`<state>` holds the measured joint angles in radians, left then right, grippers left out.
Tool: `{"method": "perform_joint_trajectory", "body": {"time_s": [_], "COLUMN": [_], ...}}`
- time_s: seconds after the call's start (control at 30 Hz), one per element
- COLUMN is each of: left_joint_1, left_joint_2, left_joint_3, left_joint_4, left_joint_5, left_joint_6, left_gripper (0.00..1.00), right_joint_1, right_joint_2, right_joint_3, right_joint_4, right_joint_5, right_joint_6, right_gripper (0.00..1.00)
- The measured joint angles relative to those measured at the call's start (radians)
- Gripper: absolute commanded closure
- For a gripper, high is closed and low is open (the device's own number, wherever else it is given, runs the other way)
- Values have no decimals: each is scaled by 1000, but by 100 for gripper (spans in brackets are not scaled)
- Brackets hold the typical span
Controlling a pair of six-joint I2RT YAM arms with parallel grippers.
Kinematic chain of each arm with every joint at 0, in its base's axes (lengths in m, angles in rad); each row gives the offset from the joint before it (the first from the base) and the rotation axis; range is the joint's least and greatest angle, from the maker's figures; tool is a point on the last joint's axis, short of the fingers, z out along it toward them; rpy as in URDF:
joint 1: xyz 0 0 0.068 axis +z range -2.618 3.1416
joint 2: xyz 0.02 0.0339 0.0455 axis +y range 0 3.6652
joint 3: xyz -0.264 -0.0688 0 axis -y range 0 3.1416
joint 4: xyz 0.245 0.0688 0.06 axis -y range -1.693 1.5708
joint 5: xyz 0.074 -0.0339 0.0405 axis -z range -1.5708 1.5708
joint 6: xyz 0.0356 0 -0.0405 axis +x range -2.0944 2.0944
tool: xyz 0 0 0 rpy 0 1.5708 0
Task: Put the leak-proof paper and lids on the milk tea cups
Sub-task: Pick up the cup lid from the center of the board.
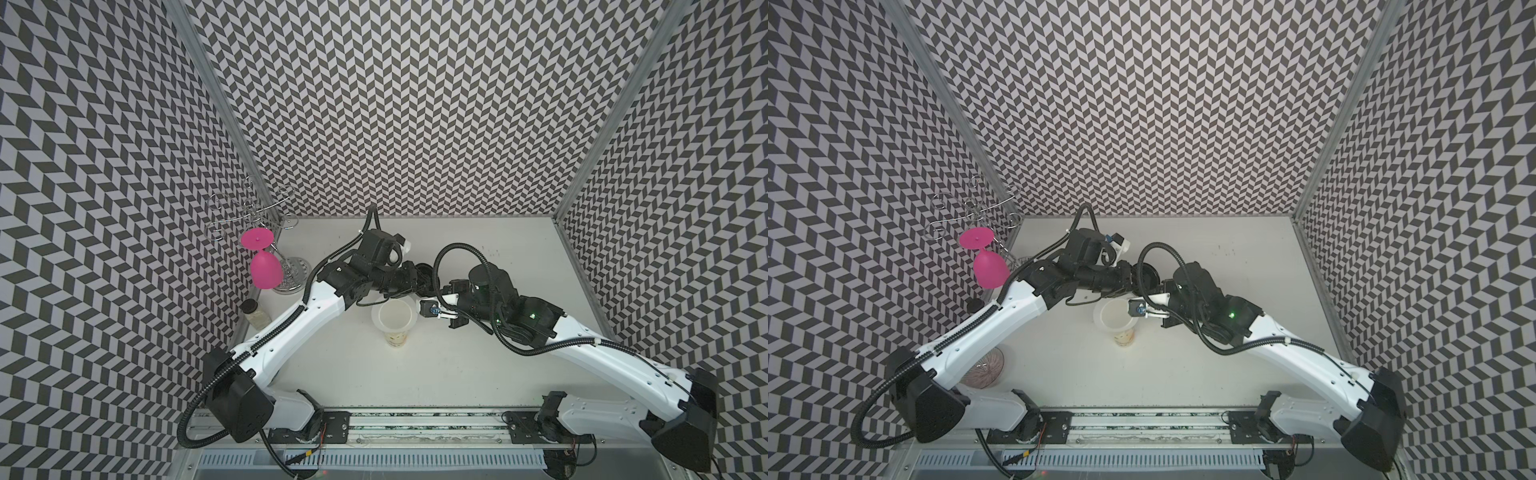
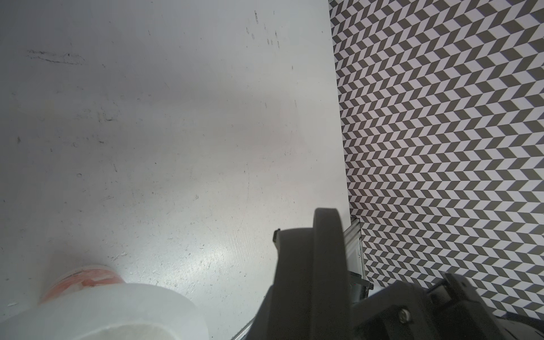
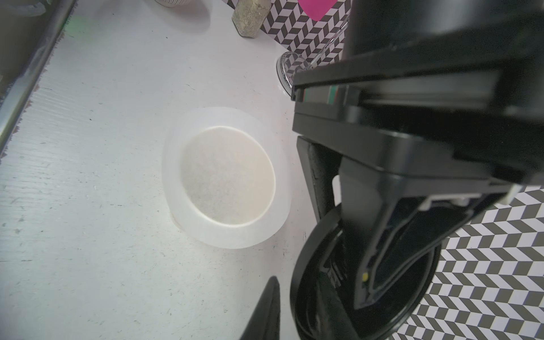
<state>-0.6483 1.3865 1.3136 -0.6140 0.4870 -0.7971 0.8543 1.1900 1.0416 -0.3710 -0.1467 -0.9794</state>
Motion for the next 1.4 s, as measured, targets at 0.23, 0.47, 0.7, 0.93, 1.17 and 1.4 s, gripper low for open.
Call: {"method": "perform_joint_trajectory", "body": {"time_s": [0.23,0.47,0.7,0.93,1.17,1.4], "left_joint_1": [-6,-7,-2,82,118,116], "left_joint_2": [11,14,14,-98,-556,-699], "left_joint_3": [14,20,68,83,-205,-312], "left_joint_4": [-9,-13,-19,13,383,454], "left_joint_5": [0,4,-16,-188,-350,-152], "left_joint_6": [16,22,34,87,510,945], "left_gripper": [77,70,25,19,16,15], "right_joint_1": [0,0,-7,-89,-222,-231], "right_joint_2": [8,12,5,-111,-233,-175], "right_joint_3": [3,3,3,-33,-148,-136], "right_joint_4": [10,6,7,80,472,682], "right_joint_5": [-3,-8,-39,-235,-597,-871], "right_joint_6": [-4,-2,34,296,894,1214], "right_gripper": [84,93,95,96,96,94]}}
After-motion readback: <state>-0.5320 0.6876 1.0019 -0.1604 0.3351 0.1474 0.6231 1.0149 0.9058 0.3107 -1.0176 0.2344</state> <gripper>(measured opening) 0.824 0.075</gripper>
